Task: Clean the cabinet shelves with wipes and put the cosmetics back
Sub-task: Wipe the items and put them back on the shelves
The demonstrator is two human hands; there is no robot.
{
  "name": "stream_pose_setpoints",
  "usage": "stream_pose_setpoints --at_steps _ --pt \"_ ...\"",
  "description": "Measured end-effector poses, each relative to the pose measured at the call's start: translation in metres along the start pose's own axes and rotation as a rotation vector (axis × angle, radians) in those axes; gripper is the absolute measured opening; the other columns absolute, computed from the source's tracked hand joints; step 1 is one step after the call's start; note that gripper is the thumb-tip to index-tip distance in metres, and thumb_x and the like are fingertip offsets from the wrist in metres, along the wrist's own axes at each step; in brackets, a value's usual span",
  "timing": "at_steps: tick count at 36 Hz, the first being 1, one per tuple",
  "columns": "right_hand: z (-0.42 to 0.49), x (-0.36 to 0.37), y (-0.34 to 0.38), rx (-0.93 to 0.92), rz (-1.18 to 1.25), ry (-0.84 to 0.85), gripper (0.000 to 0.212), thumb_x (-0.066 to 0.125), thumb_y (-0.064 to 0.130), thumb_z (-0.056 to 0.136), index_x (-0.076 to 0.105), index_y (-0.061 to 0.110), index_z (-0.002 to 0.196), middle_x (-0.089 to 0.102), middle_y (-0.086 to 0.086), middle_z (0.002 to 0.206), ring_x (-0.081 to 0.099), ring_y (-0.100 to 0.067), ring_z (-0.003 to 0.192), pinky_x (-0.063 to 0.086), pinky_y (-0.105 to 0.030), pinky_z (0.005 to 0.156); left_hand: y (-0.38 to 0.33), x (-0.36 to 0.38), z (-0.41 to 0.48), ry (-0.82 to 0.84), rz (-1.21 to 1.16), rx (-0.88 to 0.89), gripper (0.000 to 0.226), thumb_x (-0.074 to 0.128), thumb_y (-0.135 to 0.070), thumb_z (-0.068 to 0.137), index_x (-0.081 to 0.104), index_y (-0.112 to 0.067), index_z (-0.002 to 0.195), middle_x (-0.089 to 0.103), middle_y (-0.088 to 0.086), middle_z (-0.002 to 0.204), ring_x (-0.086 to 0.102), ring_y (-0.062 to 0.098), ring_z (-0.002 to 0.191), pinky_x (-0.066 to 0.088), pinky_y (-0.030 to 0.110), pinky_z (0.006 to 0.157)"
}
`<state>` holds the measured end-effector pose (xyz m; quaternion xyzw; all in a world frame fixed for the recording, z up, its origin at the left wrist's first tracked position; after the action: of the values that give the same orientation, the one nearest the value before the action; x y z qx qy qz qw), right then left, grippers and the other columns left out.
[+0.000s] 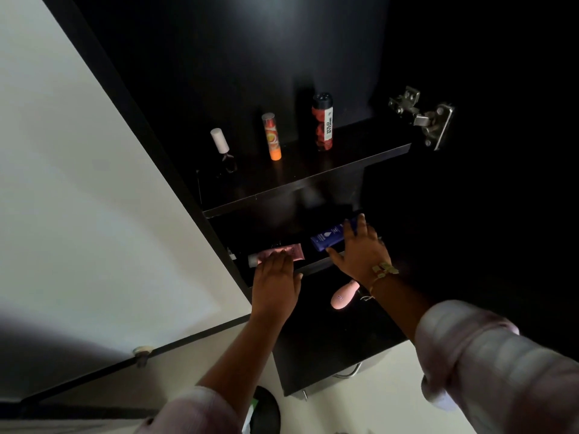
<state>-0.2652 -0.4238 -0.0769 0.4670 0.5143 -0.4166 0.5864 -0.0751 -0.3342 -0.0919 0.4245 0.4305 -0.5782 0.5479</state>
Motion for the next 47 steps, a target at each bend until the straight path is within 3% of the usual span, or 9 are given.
stream_pose_setpoints --at_steps 7,12,15,18,22,32,40,44,47 --pt "-0.014 -0.002 0.004 0.013 0.083 -0.081 0.078 0.044 0.060 0.090 0.025 0.014 0.149 0.019 -0.023 0.155 0.034 -0.043 0.136 0.048 -0.051 0.096 -0.012 -0.008 -0.015 -0.155 -0.125 0.114 0.040 0.056 -0.034 0.093 0.057 -0.014 0.128 0.061 0.006 0.128 0.054 0.020 0.122 0.045 0.036 0.101" --pt "-0.056 0.018 0.004 -0.011 0.229 -0.274 0.048 0.049 0.047 0.089 0.053 0.011 0.119 0.054 -0.015 0.122 0.059 -0.033 0.097 0.057 -0.041 0.072 -0.029 0.011 -0.040 -0.098 -0.175 0.175 0.030 0.056 -0.034 0.093 0.061 -0.017 0.117 0.065 0.003 0.111 0.060 0.018 0.105 0.049 0.036 0.092" --pt "-0.084 0.066 -0.002 0.055 0.254 -0.006 0.037 0.040 0.045 0.092 0.059 0.017 0.105 0.066 -0.009 0.101 0.066 -0.031 0.084 0.057 -0.039 0.066 -0.032 0.037 -0.052 0.108 -0.202 0.070 0.022 0.050 -0.038 0.093 0.063 -0.024 0.105 0.069 -0.004 0.089 0.066 0.015 0.084 0.048 0.033 0.081" --pt "-0.106 0.118 -0.018 0.210 0.280 0.266 0.043 0.027 0.044 0.093 0.059 0.019 0.110 0.069 -0.011 0.105 0.066 -0.034 0.096 0.054 -0.039 0.082 -0.032 0.059 -0.066 0.304 -0.226 -0.036 0.024 0.049 -0.041 0.094 0.063 -0.023 0.091 0.068 -0.002 0.074 0.067 0.019 0.073 0.049 0.031 0.074" --pt "-0.105 0.149 -0.030 0.404 0.367 0.414 0.034 0.037 0.021 0.101 0.063 0.007 0.116 0.063 -0.016 0.120 0.058 -0.034 0.113 0.046 -0.036 0.092 -0.032 0.086 -0.082 0.428 -0.186 -0.105 0.036 0.038 -0.047 0.099 0.063 -0.022 0.097 0.070 0.000 0.085 0.066 0.020 0.086 0.042 0.031 0.086" --pt "-0.048 0.209 -0.035 0.790 0.797 0.299 0.067 0.062 0.050 0.083 0.048 0.014 0.137 0.060 -0.013 0.129 0.061 -0.032 0.113 0.051 -0.039 0.094 -0.032 0.149 -0.095 0.559 -0.364 -0.311 0.035 0.048 -0.046 0.095 0.058 -0.021 0.119 0.068 -0.002 0.114 0.062 0.020 0.106 0.050 0.037 0.088" --pt "-0.021 0.232 -0.031 0.881 0.770 0.351 0.074 0.071 0.044 0.079 0.043 0.008 0.137 0.058 -0.015 0.130 0.060 -0.033 0.115 0.052 -0.042 0.092 -0.028 0.161 -0.093 0.511 -0.462 -0.366 0.038 0.050 -0.044 0.095 0.058 -0.018 0.120 0.068 0.002 0.112 0.064 0.018 0.103 0.053 0.038 0.086" --pt "-0.016 0.231 -0.025 0.901 0.871 0.328 0.050 0.068 0.040 0.084 0.054 0.013 0.125 0.062 -0.002 0.107 0.062 -0.022 0.103 0.047 -0.029 0.077 -0.022 0.165 -0.093 0.502 -0.492 -0.385 0.038 0.050 -0.042 0.096 0.058 -0.016 0.123 0.067 0.003 0.114 0.063 0.018 0.105 0.054 0.036 0.086" --pt "-0.010 0.240 -0.011 0.867 0.944 0.384 0.054 0.073 0.040 0.076 0.057 0.016 0.122 0.065 -0.008 0.113 0.063 -0.028 0.107 0.054 -0.040 0.089 -0.018 0.166 -0.094 0.498 -0.522 -0.416 0.038 0.050 -0.042 0.096 0.058 -0.016 0.123 0.067 0.003 0.114 0.062 0.017 0.105 0.054 0.033 0.085"
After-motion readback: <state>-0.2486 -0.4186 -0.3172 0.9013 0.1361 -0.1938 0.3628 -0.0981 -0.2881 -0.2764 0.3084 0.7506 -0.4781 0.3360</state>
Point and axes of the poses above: each hand's wrist, its own z-axis towards the middle knuckle, its own x-axis out of the palm, y = z × x, the point moved 4 cm from there along z, towards the middle knuckle
